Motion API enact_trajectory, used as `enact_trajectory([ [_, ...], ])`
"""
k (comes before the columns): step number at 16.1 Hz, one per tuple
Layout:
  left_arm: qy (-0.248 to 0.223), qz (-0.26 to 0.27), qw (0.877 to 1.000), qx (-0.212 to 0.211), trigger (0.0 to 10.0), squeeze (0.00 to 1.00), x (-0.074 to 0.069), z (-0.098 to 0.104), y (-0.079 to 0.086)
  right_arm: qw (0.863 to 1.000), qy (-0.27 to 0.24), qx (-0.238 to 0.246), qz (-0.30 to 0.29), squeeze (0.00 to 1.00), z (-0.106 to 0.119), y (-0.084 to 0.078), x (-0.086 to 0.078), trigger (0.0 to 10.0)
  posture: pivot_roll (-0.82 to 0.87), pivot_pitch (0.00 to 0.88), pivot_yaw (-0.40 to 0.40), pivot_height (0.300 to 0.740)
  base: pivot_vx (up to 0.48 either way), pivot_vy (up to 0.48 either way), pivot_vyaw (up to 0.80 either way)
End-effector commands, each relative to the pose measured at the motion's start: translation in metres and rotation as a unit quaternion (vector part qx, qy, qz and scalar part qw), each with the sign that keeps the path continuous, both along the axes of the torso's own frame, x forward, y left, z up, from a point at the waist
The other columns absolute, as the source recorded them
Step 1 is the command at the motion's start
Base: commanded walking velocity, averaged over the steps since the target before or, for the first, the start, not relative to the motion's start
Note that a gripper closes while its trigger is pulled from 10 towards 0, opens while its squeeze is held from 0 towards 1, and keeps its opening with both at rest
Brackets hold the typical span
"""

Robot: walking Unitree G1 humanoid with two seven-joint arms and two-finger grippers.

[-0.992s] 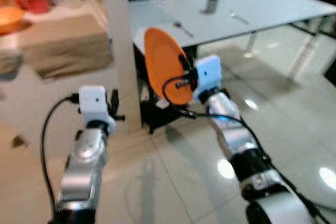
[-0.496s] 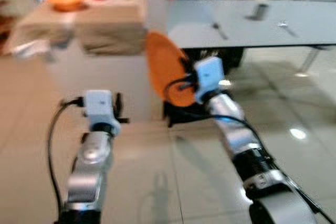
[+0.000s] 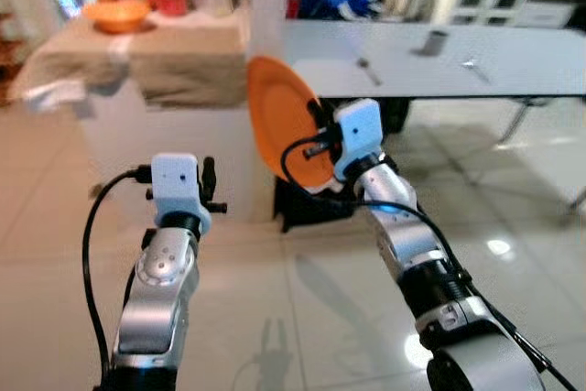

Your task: Setting the table

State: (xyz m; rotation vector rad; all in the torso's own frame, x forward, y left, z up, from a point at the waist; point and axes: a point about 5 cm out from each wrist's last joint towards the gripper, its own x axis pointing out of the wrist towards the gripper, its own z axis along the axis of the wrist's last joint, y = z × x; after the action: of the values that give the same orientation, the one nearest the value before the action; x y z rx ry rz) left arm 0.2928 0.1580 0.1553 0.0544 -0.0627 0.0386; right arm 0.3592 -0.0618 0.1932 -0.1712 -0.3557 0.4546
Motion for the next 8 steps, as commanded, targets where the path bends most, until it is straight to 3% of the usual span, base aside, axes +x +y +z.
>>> enact_trajectory([
  [1, -0.014, -0.008, 1.000, 0.006, 10.0, 0.00, 0.0012, 0.0066, -0.0073, 1.000, -0.028, 0.009, -0.005, 0.00, 0.0145, -0.0049, 0.0015, 0.0, 0.02, 0.000, -0.046, 0.740, 0.465, 0.000, 0.00],
  [8, -0.019, -0.008, 1.000, 0.009, 10.0, 0.00, 0.0058, 0.0102, -0.0071, 0.999, -0.031, 0.012, -0.004, 0.00, 0.0147, -0.0036, 0.0004, 0.0, 0.02, 0.000, -0.026, 0.740, 0.465, 0.000, 0.00],
])
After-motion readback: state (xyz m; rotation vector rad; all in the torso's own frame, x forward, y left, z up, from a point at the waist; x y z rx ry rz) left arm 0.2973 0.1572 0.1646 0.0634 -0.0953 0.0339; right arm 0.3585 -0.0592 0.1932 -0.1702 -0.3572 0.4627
